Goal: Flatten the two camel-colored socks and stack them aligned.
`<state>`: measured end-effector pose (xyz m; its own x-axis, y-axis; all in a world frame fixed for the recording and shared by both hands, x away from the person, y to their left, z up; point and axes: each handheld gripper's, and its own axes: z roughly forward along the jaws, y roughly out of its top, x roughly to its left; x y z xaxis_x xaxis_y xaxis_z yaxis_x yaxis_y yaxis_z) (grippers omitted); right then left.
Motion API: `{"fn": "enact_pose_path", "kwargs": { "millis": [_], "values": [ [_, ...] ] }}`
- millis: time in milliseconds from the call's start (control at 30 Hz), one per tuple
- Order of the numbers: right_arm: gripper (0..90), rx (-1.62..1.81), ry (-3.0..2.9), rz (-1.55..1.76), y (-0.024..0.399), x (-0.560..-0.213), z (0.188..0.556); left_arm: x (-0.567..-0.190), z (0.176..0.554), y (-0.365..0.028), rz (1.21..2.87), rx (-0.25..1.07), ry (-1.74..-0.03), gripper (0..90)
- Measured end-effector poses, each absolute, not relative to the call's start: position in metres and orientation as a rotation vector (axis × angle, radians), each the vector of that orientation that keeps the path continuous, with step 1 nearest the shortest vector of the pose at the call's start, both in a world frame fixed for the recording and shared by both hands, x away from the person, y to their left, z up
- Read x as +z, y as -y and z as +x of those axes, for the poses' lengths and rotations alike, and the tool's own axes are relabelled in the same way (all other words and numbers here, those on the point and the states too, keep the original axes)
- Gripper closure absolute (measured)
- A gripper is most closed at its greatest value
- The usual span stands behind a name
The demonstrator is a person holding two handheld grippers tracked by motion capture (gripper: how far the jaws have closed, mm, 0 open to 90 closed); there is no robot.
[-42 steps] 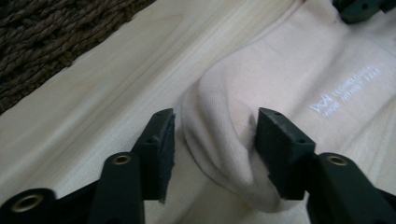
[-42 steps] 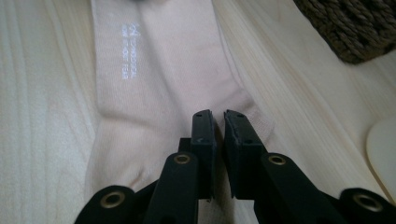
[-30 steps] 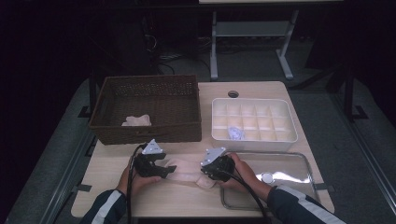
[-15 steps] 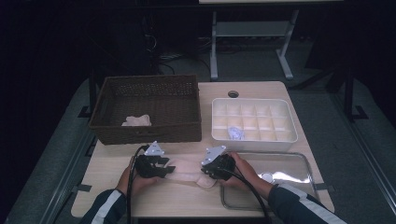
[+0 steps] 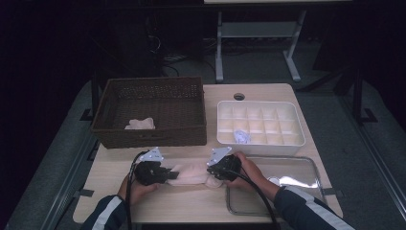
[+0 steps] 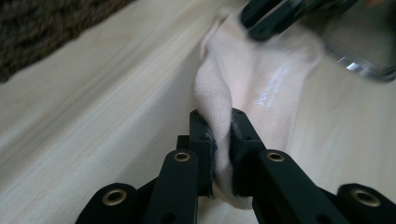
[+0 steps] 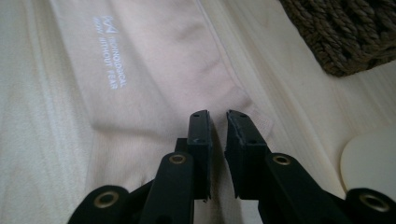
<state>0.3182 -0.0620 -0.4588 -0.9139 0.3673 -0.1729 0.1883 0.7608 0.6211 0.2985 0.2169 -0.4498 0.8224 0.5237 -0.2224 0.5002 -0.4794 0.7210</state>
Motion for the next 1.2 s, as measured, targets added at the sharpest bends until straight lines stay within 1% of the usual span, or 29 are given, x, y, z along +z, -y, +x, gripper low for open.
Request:
{"fn": "enact_pose_path", "kwargs": {
  "millis": [33, 67, 200, 267, 367, 433, 467, 667, 800, 867, 933, 967, 1000, 1033, 1067, 1100, 1200],
  "values": [
    [78.3, 0.904, -2.678, 0.432, 0.063, -0.459, 0.319, -0.447, 0.297, -0.217, 2.140, 0.024, -0.731, 81.7],
    [74.2, 0.918, -2.689, 0.450, 0.063, -0.457, 0.321, -0.445, 0.295, -0.216, 2.128, 0.017, -0.723, 81.5],
    [70.7, 0.961, -2.693, 0.470, 0.062, -0.453, 0.321, -0.443, 0.295, -0.215, 2.116, -0.003, -0.719, 81.2],
    [72.4, 1.006, -2.672, 0.477, 0.061, -0.449, 0.317, -0.444, 0.295, -0.215, 2.126, 0.011, -0.721, 80.9],
    [81.5, 1.033, -2.678, 0.427, 0.054, -0.446, 0.312, -0.445, 0.295, -0.215, 2.120, 0.010, -0.741, 80.7],
    [82.8, 1.025, -2.690, 0.402, 0.052, -0.446, 0.312, -0.445, 0.295, -0.215, 2.115, 0.004, -0.738, 80.8],
    [83.5, 1.004, -2.707, 0.385, 0.041, -0.450, 0.313, -0.444, 0.294, -0.215, 2.108, -0.004, -0.738, 80.7],
    [82.8, 0.968, -2.742, 0.352, 0.027, -0.460, 0.318, -0.440, 0.293, -0.213, 2.040, -0.044, -0.711, 80.7],
    [76.6, 0.979, -2.734, 0.340, 0.022, -0.460, 0.317, -0.436, 0.293, -0.208, 1.997, -0.068, -0.686, 80.6],
    [72.2, 0.992, -2.723, 0.335, 0.021, -0.461, 0.319, -0.435, 0.295, -0.204, 1.992, -0.073, -0.682, 80.2],
    [71.5, 1.003, -2.728, 0.350, 0.021, -0.461, 0.319, -0.435, 0.296, -0.201, 1.989, -0.072, -0.682, 79.3],
    [62.6, 1.027, -2.735, 0.329, 0.022, -0.460, 0.320, -0.434, 0.298, -0.198, 1.991, -0.065, -0.691, 78.7],
    [58.1, 1.047, -2.738, 0.340, 0.025, -0.457, 0.320, -0.434, 0.298, -0.197, 1.994, -0.058, -0.691, 78.5],
    [58.1, 1.047, -2.738, 0.340, 0.025, -0.457, 0.320, -0.434, 0.298, -0.197, 1.994, -0.058, -0.691, 78.2],
    [54.3, 1.089, -2.705, 0.321, 0.034, -0.446, 0.323, -0.434, 0.298, -0.195, 2.006, -0.036, -0.697, 77.8],
    [53.2, 1.103, -2.707, 0.354, 0.038, -0.441, 0.324, -0.433, 0.298, -0.194, 2.011, -0.037, -0.693, 77.8],
    [52.5, 1.151, -2.695, 0.443, 0.057, -0.423, 0.326, -0.432, 0.300, -0.190, 2.025, -0.027, -0.703, 78.0]
  ]
}}
